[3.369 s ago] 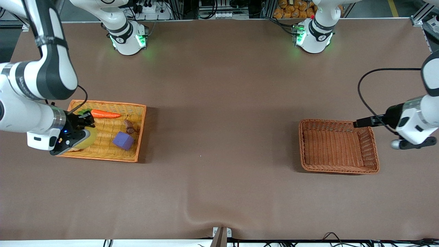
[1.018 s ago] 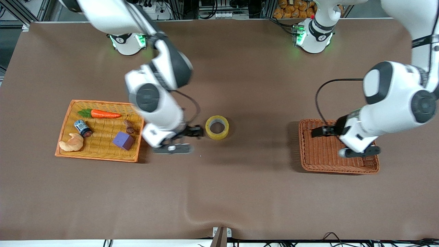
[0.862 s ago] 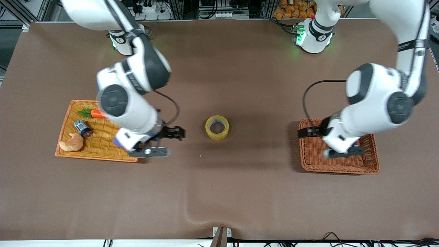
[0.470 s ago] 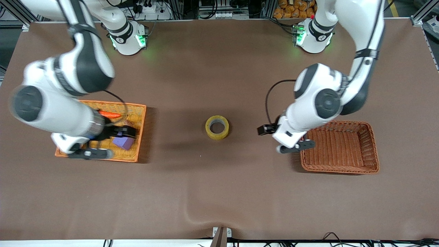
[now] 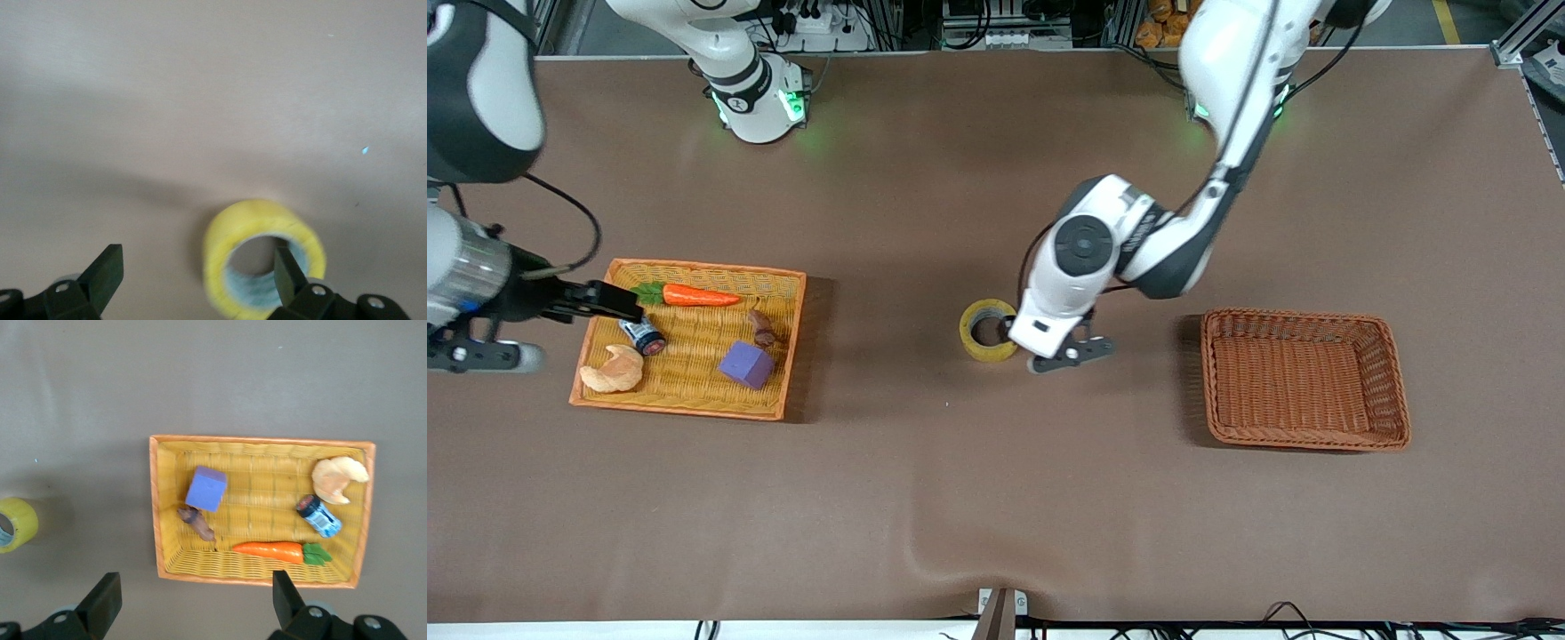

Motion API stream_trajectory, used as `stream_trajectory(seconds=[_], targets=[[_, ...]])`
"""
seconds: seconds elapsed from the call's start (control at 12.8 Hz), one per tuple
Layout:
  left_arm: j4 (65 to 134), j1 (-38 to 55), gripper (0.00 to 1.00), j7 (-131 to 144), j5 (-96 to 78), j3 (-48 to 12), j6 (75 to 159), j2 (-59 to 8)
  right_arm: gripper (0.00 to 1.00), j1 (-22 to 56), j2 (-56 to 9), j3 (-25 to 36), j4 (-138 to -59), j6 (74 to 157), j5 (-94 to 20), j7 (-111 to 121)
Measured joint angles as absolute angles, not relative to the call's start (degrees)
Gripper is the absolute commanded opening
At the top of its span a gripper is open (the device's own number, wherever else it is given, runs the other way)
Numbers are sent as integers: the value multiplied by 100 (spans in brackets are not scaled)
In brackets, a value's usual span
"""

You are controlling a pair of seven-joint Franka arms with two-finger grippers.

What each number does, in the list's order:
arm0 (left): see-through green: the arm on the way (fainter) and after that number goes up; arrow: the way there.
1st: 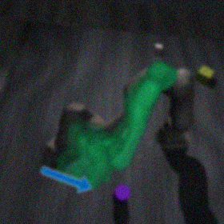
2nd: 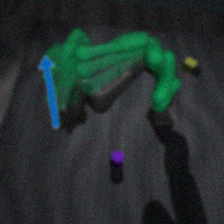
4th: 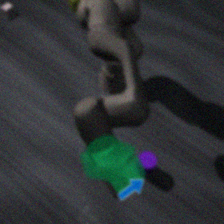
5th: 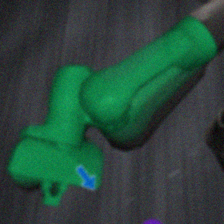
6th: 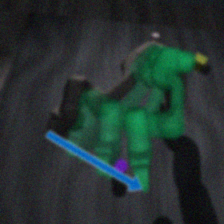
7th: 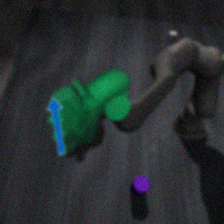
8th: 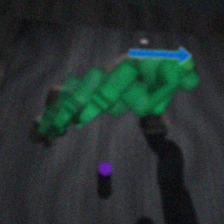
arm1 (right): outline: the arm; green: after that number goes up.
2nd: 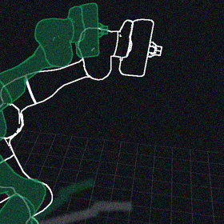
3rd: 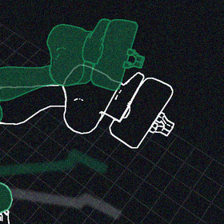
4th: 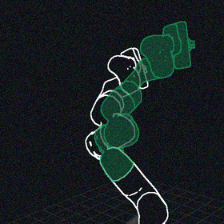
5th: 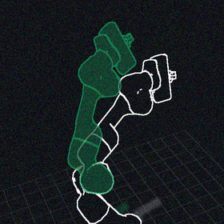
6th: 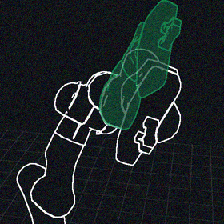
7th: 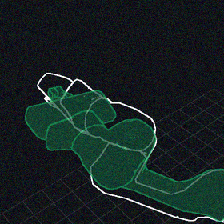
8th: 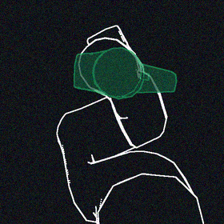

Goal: Transfer tape with both arms
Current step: 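Grasp the tape roll with the left gripper while the right gripper withdraws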

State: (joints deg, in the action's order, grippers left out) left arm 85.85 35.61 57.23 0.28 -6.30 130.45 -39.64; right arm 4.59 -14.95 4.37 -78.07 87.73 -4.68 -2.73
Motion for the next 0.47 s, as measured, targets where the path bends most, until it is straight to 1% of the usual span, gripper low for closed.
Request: stream_trajectory(seconds=[0.16,0.31,0.47], targets=[[8530,3854,100,6118,321,-497,13453,-4233,100,384,-1347,436,-7811,8578,-460,-247],[8509,3936,100,6171,419,-456,13480,-4282,100,334,-1221,435,-7816,8183,-460,-245],[8531,3951,100,6162,686,-452,13430,-4286,100,265,-1070,435,-7817,8009,-460,-103]])
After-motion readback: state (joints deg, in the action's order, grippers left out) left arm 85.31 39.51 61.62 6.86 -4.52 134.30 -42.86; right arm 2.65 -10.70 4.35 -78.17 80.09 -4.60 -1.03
